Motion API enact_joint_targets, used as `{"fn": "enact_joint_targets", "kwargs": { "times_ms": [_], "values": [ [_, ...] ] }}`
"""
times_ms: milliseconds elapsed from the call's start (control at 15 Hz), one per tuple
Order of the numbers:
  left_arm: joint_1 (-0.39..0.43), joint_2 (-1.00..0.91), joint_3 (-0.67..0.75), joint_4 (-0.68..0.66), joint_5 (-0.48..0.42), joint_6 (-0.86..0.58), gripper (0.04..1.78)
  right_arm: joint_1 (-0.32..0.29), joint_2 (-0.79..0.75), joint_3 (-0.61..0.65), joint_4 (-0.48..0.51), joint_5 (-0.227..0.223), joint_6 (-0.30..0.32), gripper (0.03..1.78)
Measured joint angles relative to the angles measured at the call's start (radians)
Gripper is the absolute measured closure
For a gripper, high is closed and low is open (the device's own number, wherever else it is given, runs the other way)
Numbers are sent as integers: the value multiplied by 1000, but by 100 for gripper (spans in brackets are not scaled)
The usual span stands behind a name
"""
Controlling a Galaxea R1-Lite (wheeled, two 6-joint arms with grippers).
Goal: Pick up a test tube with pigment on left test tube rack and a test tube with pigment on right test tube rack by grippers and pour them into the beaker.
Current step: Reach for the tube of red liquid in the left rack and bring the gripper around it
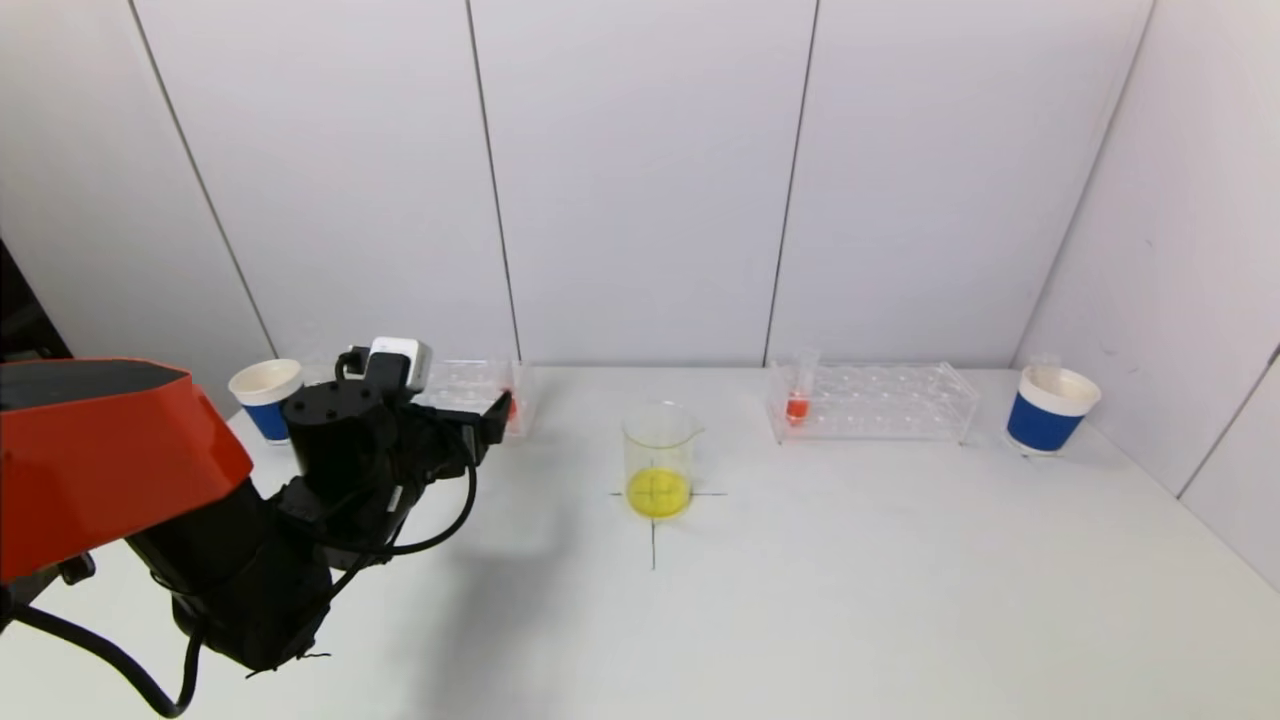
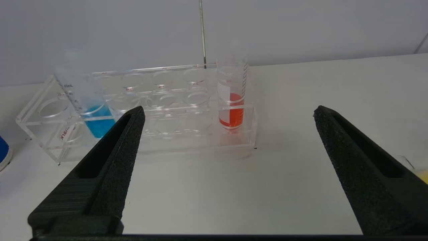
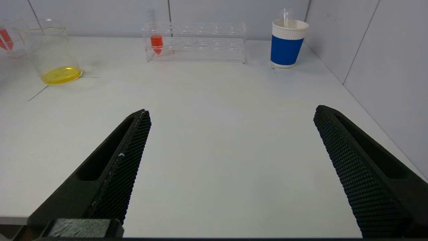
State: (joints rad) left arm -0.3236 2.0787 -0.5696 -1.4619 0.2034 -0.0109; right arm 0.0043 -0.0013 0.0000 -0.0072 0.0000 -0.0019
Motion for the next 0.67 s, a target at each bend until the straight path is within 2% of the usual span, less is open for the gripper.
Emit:
{"fn": "enact_joint_targets", "kwargs": {
  "times_ms": [667],
  "values": [
    [3,124,-102,-29,3,1,6,0,0,0,0,0,0,4]
  ]
}}
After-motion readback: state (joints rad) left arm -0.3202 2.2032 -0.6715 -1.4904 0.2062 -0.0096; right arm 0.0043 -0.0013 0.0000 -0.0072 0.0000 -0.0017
